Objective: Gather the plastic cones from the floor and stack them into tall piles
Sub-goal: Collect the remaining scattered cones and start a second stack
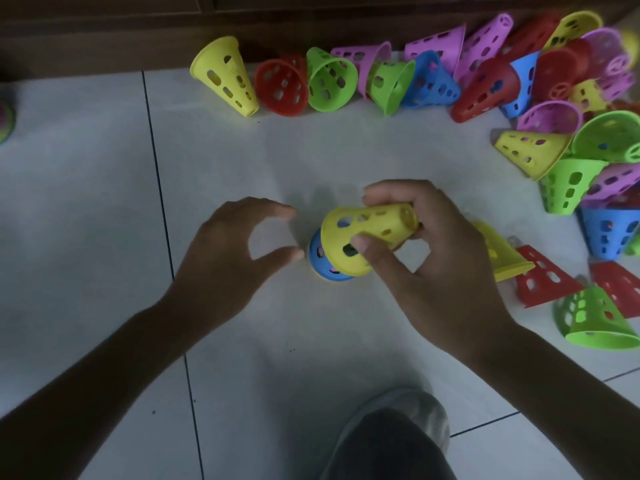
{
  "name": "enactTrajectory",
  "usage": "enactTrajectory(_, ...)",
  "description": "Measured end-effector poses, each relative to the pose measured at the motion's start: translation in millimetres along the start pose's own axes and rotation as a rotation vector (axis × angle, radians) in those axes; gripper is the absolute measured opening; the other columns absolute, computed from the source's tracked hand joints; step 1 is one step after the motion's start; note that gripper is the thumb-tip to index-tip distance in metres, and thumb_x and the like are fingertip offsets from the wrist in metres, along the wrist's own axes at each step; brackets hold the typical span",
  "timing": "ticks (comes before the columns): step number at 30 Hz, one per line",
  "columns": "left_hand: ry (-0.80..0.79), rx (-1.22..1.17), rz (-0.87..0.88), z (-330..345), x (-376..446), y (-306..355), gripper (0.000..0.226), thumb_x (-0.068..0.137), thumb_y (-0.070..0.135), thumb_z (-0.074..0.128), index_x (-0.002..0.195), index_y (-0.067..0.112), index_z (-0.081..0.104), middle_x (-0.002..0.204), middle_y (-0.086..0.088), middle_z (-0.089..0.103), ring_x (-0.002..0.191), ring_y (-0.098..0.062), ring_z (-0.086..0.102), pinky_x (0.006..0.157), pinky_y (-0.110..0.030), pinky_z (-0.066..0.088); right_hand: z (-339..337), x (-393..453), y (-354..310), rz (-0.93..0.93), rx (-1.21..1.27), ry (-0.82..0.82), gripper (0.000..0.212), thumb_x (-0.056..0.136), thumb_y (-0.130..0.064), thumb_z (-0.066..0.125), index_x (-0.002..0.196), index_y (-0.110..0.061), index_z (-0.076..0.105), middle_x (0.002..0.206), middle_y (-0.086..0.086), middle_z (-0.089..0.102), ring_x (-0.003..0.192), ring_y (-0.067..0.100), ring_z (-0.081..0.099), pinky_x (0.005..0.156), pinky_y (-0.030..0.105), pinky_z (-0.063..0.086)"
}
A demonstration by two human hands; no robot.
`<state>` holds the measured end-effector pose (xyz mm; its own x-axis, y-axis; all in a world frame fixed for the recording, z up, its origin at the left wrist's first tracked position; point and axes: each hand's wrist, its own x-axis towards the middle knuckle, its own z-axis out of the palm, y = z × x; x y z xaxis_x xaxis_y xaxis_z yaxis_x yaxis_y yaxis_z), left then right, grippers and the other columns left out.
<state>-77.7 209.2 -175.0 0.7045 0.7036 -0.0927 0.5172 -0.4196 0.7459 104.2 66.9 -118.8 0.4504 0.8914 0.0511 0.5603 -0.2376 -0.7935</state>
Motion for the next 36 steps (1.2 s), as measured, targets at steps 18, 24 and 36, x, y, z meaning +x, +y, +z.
enactTrajectory(18, 0.27, 0.191, 0.045, -33, 79, -18, 0.055, 0.083, 0.037, 0.078, 0.132, 0.021, 0.06, 0.146, -0.009, 0.042, 0.134, -0.029, 0.037, 0.103, -0.032, 0.036, 21, 9, 18, -0.091, -0.186, -0.146, 0.048, 0.089, -0.055, 0.061, 0.124, -0.024, 0.062, 0.116, -0.018, 0.057, 0.107, 0.002, 0.05, 0.089, 0.016, 0.042)
enactTrajectory(24, 0.307, 0.298, 0.057, -37, 122, -22, 0.064, 0.084, 0.037, 0.078, 0.14, 0.027, 0.049, 0.149, -0.017, 0.031, 0.135, -0.039, 0.03, 0.104, -0.045, 0.039, 7, 58, 34, -0.163, -0.28, -0.044, 0.041, 0.098, -0.042, 0.057, 0.128, -0.016, 0.06, 0.123, -0.005, 0.058, 0.113, 0.011, 0.049, 0.095, 0.029, 0.047)
enactTrajectory(36, 0.225, 0.328, 0.08, -34, 166, -22, 0.061, 0.086, 0.042, 0.075, 0.14, 0.027, 0.051, 0.15, -0.013, 0.03, 0.138, -0.038, 0.029, 0.108, -0.046, 0.041, -13, 185, 63, 0.095, -0.322, -0.228, 0.064, 0.098, -0.039, 0.06, 0.155, -0.032, 0.031, 0.147, 0.01, 0.047, 0.128, 0.03, 0.05, 0.098, 0.038, 0.048)
